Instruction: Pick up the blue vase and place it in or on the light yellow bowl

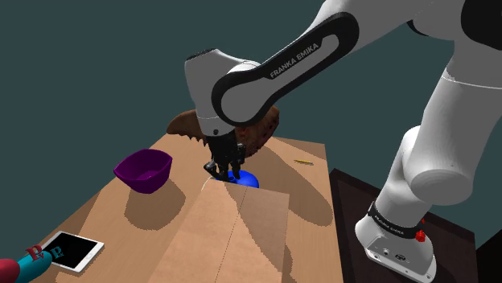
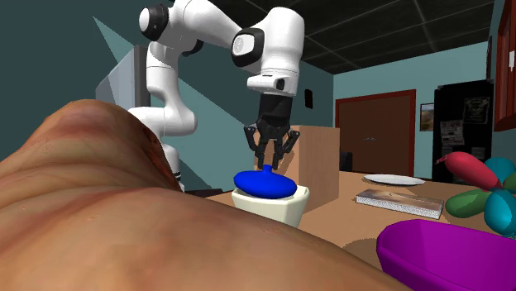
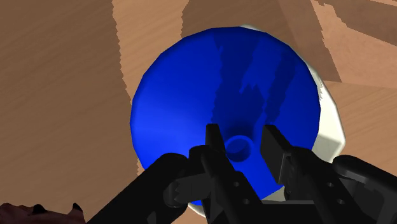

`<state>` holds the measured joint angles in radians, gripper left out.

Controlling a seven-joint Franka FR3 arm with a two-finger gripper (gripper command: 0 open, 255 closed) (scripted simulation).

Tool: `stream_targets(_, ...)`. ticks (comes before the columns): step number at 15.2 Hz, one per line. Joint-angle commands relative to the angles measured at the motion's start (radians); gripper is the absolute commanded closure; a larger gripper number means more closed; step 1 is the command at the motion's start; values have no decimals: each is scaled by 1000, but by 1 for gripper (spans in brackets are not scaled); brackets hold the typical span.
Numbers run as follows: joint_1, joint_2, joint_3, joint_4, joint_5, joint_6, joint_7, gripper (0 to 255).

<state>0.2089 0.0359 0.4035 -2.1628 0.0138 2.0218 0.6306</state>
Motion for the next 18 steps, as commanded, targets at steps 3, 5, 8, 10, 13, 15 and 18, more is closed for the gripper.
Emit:
stream_targets(3,0,-7,0,6,3,-13,-2,255)
stream_targets(5,-1,-20,0,20,8,-39,-6,255)
stream_targets(8,-2,-39,-1,42,15,-78,-10,255)
stream_targets(10,-3,-50,-2,58,19,-105,-13,255)
stream_targets(13,-4,-65,-3,83,24,-144,-17,255)
stream_targets(15,-4,-74,-4,101,27,-171,-19,255)
stream_targets(18,-5,-86,-6,130,31,-210,-21,255)
